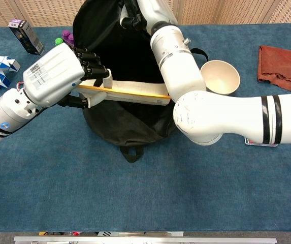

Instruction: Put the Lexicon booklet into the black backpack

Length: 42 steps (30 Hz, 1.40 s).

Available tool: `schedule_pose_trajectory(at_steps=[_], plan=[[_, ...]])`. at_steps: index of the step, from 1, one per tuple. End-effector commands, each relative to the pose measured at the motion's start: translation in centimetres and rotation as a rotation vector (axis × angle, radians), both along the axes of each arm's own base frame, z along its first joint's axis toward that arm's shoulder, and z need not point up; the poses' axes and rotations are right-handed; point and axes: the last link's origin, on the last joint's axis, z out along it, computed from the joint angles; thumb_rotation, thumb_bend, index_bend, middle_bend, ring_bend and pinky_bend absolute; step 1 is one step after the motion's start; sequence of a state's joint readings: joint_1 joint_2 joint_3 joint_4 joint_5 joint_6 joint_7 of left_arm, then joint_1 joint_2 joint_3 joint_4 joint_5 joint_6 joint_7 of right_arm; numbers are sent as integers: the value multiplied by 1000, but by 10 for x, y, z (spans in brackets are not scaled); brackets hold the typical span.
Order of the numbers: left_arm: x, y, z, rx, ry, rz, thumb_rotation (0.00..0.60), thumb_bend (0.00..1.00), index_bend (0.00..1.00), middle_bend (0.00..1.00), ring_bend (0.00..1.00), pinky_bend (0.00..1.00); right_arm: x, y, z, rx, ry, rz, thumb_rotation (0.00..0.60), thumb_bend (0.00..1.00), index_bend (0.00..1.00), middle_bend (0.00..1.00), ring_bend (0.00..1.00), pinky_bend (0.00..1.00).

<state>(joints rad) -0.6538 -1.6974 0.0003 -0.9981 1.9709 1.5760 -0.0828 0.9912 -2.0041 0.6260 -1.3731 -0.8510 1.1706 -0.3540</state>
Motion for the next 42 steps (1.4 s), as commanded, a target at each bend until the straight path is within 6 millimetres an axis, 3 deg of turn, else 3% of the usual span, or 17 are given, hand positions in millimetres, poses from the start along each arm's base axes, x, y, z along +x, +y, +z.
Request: schedule_pose_trajectory(at_steps=[1, 12, 23, 31, 42], plan=[[6, 3, -6, -7, -14, -1, 600, 388, 703, 652, 514, 567, 0, -1, 2, 14, -19, -12, 600, 838, 813, 694, 656, 924], [22, 12, -29, -8, -41, 6, 600, 386, 698, 652, 514, 567, 4, -1, 6, 34, -48, -24, 600, 838, 813, 695, 657, 924], [13, 23, -38, 49, 3, 42, 600, 382, 696, 652, 514, 567, 6, 0, 6, 58, -70, -26, 600, 838, 813, 695, 662, 924], [15, 31, -31, 77, -52, 72, 600, 382, 695, 652, 514, 567, 5, -1, 9, 61, -77, -34, 600, 838, 813, 695, 664, 926], [10, 25, -46, 87, -24, 96, 600, 381, 695, 657, 513, 567, 7, -1, 9, 76, -99, -48, 600, 838, 813, 695, 664, 926]])
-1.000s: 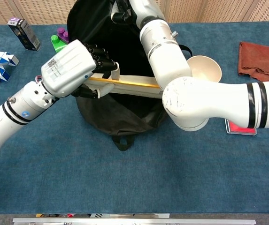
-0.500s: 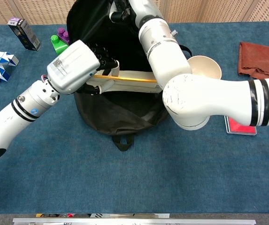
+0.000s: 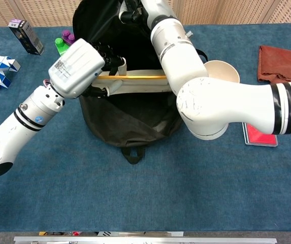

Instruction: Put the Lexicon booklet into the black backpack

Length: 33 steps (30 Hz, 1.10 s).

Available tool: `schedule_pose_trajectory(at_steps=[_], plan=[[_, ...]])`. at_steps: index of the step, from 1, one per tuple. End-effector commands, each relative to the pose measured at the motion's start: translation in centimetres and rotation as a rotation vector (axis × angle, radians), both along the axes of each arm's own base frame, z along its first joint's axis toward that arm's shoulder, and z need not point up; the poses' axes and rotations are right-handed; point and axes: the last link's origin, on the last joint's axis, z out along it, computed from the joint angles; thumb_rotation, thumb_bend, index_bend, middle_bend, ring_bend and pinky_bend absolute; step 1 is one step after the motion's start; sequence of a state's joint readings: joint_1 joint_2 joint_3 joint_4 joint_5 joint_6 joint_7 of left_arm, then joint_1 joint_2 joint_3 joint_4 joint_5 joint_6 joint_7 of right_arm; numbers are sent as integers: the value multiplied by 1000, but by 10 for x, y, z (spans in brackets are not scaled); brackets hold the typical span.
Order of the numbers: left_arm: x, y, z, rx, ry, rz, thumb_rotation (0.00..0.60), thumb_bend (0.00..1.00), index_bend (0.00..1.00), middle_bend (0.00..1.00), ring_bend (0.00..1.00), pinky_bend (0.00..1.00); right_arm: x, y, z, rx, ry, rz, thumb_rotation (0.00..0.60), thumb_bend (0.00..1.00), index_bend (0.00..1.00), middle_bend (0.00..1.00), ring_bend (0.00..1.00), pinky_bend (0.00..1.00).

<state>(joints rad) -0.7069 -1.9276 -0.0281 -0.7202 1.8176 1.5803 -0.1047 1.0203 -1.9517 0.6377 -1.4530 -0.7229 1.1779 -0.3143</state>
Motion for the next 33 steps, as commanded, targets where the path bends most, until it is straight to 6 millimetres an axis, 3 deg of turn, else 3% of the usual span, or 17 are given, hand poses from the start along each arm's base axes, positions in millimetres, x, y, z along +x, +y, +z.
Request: schedule_pose_trajectory(at_steps=[1, 17, 26, 33], plan=[[-1, -2, -7, 3, 24, 0, 600, 381, 695, 657, 513, 567, 1, 0, 0, 10, -11, -8, 600, 838, 813, 695, 664, 926], [16, 3, -29, 85, 85, -24, 600, 381, 693, 661, 514, 567, 2, -1, 1, 24, -33, -29, 600, 838, 813, 695, 665, 926], [21, 6, -24, 166, 32, -17, 600, 373, 677, 668, 513, 568, 2, 0, 1, 19, -30, -28, 600, 837, 813, 695, 665, 926], [12, 7, -24, 216, 29, 45, 600, 369, 676, 671, 514, 567, 2, 1, 0, 21, -28, -26, 600, 838, 813, 695, 665, 926]])
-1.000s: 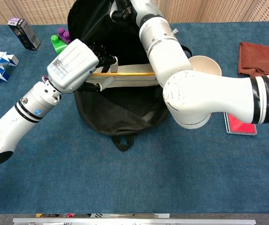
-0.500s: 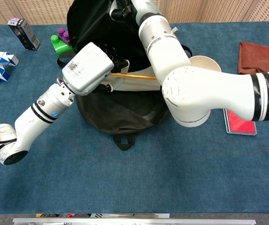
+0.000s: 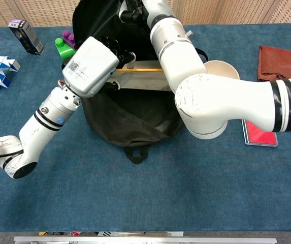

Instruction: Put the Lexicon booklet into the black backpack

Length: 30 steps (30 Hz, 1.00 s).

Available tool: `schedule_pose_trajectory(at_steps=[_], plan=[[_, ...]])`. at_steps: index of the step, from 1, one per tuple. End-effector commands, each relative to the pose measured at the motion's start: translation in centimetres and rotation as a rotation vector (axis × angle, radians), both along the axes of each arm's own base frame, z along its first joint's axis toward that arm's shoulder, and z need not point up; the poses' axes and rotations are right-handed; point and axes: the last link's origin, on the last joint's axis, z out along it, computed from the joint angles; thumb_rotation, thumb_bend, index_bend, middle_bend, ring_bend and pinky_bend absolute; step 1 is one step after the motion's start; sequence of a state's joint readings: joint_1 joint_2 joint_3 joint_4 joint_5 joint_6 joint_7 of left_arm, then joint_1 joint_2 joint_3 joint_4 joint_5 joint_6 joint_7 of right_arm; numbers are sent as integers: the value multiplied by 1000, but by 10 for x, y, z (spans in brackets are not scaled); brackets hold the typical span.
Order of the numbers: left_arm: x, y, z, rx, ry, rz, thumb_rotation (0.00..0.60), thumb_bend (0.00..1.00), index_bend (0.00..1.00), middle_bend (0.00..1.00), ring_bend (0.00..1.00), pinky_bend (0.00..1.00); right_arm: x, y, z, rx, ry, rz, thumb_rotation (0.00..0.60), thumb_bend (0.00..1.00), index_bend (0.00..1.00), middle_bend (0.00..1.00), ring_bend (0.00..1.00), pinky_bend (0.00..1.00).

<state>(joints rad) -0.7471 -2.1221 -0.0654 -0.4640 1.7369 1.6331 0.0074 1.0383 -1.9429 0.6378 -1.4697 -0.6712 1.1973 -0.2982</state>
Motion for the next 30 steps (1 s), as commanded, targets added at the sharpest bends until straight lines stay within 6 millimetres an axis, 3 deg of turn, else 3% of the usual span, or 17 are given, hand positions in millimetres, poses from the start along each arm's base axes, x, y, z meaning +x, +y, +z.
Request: schedule_pose_trajectory(at_steps=[1, 10, 30], plan=[[-5, -3, -1, 12, -6, 22, 600, 370, 677, 672, 515, 567, 0, 1, 0, 2, -1, 1, 600, 838, 813, 695, 665, 926], [-7, -11, -17, -6, 50, 16, 600, 370, 677, 684, 518, 567, 2, 1, -1, 8, -16, -10, 600, 837, 813, 695, 665, 926], [7, 0, -36, 1, 237, -56, 600, 370, 677, 693, 518, 567, 4, 4, -1, 29, -34, -22, 600, 835, 813, 695, 665, 926]])
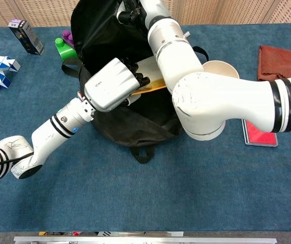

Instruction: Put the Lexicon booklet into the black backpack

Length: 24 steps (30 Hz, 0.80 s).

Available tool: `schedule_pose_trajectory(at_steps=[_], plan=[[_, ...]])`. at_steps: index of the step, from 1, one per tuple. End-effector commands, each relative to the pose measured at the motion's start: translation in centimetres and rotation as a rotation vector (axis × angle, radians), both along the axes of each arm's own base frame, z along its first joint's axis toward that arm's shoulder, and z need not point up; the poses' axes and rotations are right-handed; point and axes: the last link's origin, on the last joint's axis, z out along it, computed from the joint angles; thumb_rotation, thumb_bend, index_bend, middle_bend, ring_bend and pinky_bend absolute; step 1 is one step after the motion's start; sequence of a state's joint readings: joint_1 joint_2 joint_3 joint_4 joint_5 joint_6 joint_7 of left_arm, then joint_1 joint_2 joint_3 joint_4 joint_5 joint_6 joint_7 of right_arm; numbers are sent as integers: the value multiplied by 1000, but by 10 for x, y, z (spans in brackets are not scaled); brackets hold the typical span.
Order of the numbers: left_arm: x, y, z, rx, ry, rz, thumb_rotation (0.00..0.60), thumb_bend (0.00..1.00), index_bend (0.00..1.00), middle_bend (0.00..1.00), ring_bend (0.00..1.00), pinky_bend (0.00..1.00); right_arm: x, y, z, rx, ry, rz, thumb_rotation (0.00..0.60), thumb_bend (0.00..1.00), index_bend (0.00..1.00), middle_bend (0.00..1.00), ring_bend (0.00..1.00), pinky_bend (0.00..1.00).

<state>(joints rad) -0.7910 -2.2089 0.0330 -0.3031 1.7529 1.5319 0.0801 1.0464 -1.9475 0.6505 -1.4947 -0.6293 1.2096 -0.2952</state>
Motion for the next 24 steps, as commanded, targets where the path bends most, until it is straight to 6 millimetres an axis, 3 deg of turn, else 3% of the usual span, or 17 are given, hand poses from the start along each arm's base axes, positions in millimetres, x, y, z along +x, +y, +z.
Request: schedule_pose_trajectory(at_steps=[1, 15, 24], plan=[[1, 3, 0, 9, 6, 5, 600, 370, 678, 693, 518, 567, 0, 1, 0, 1, 0, 2, 600, 834, 813, 695, 665, 926], [-17, 10, 11, 62, 66, 34, 600, 370, 681, 696, 520, 567, 1, 3, 0, 8, -13, -1, 600, 822, 813, 695, 665, 926], [-8, 13, 3, 80, 81, 55, 600, 369, 683, 698, 520, 567, 4, 6, -5, 15, -18, -2, 600, 821, 813, 695, 665, 926]])
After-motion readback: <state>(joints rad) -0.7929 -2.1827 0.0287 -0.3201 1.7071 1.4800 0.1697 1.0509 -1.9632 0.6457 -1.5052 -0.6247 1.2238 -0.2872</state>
